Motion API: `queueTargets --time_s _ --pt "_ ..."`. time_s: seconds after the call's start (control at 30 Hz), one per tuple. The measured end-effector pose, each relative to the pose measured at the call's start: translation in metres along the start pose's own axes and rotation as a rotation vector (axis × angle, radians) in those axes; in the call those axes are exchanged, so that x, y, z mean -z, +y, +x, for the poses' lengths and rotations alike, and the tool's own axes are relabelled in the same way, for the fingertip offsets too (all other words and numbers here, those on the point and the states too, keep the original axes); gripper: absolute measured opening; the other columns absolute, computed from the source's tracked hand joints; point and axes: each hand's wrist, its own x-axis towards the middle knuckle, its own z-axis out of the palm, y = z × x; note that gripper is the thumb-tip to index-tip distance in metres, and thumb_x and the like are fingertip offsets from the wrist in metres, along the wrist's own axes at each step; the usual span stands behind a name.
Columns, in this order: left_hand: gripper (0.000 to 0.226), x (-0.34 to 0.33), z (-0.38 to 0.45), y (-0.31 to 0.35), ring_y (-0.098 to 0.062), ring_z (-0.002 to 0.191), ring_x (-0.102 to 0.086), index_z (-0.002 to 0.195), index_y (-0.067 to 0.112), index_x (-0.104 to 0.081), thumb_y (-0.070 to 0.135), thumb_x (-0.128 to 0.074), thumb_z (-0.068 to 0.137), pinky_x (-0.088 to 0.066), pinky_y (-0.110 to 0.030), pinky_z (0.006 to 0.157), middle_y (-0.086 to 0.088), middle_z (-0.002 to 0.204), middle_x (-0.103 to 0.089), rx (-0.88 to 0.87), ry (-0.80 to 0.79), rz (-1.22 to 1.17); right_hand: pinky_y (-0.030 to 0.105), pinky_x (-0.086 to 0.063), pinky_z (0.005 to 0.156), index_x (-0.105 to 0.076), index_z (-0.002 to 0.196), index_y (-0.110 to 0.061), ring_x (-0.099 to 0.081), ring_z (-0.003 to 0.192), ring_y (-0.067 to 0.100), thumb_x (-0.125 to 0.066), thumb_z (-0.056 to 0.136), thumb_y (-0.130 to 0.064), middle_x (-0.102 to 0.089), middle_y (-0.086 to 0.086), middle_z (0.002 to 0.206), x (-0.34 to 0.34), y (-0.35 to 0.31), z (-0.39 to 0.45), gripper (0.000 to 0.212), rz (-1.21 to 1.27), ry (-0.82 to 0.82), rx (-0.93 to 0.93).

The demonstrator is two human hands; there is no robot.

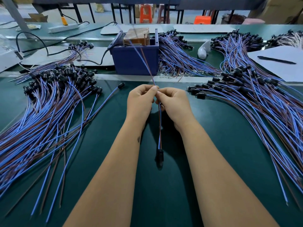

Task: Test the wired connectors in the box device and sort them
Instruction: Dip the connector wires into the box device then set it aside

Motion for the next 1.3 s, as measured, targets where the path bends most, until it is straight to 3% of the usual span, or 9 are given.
queueTargets --time_s 0.13,0.23,0.3,0.4,0.53,0.7,0.97,1.3 --pt "0.018 0.003 0.002 -0.002 -0.02 0.067 -0.054 0.073 0.02 -0.069 0.017 -0.062 0.089 -0.046 -0.032 0.061 -0.004 0.072 -0.063 0.01 0.08 0.042 0.014 -0.043 0.057 -0.073 0.085 -0.009 -0.052 0.054 -0.003 -0.063 0.093 -0.011 -0.062 -0.008 0.062 -0.002 0.0 -0.001 0.013 -0.074 -0.012 0.04" --pt "0.017 0.007 0.006 -0.003 -0.01 0.06 -0.061 0.076 0.02 -0.064 0.015 -0.057 0.091 -0.047 -0.023 0.052 0.006 0.07 -0.066 0.038 0.132 0.024 0.021 -0.046 0.06 -0.071 0.081 -0.013 -0.053 0.058 0.004 -0.062 0.093 -0.011 -0.061 -0.005 0.063 -0.001 -0.001 -0.001 0.016 -0.07 0.025 0.042" --pt "0.016 0.01 0.007 -0.003 -0.007 0.051 -0.06 0.082 0.019 -0.06 0.015 -0.052 0.095 -0.045 -0.018 0.047 0.009 0.063 -0.066 0.049 0.153 0.014 0.018 -0.043 0.054 -0.068 0.079 -0.016 -0.048 0.051 0.003 -0.06 0.094 -0.011 -0.057 -0.007 0.059 0.0 0.0 0.0 0.017 -0.027 0.056 0.026" --pt "0.02 0.012 0.008 -0.002 -0.008 0.042 -0.047 0.086 0.019 -0.06 0.01 -0.044 0.094 -0.04 -0.023 0.05 0.009 0.052 -0.053 0.033 0.174 0.043 0.019 -0.042 0.054 -0.066 0.079 -0.021 -0.049 0.051 0.001 -0.059 0.094 -0.011 -0.056 -0.009 0.058 0.001 0.0 0.0 0.019 0.019 0.089 0.011" --pt "0.026 0.013 0.008 -0.002 -0.011 0.048 -0.03 0.085 0.024 -0.065 0.011 -0.043 0.09 -0.028 -0.029 0.051 0.011 0.051 -0.036 0.004 0.185 0.107 0.028 -0.043 0.058 -0.064 0.085 -0.024 -0.051 0.06 0.009 -0.056 0.095 -0.009 -0.055 -0.007 0.06 0.002 -0.001 0.001 0.02 0.052 0.141 0.007" --pt "0.019 0.016 0.008 -0.005 -0.007 0.044 -0.03 0.092 0.023 -0.069 0.026 -0.051 0.097 -0.029 -0.024 0.047 0.015 0.043 -0.035 -0.06 0.21 0.171 0.021 -0.044 0.052 -0.064 0.087 -0.019 -0.051 0.054 0.003 -0.054 0.094 -0.006 -0.054 -0.006 0.058 0.006 -0.002 0.003 0.018 0.137 0.225 -0.019" --pt "0.021 0.026 0.014 -0.007 -0.007 0.043 -0.029 0.096 0.022 -0.069 0.02 -0.048 0.097 -0.028 -0.02 0.043 0.015 0.044 -0.033 0.008 0.316 0.068 0.018 -0.042 0.049 -0.064 0.091 -0.014 -0.049 0.054 0.006 -0.053 0.095 -0.006 -0.053 -0.005 0.057 0.006 -0.001 0.004 0.014 0.183 0.242 -0.034" --pt "0.021 0.028 0.015 -0.006 -0.01 0.046 -0.025 0.101 0.02 -0.07 0.019 -0.049 0.099 -0.025 -0.023 0.046 0.014 0.047 -0.031 0.032 0.315 0.021 0.017 -0.043 0.049 -0.063 0.09 -0.015 -0.048 0.049 0.004 -0.053 0.096 -0.008 -0.054 -0.003 0.06 0.006 -0.001 0.004 0.013 0.158 0.23 -0.041"
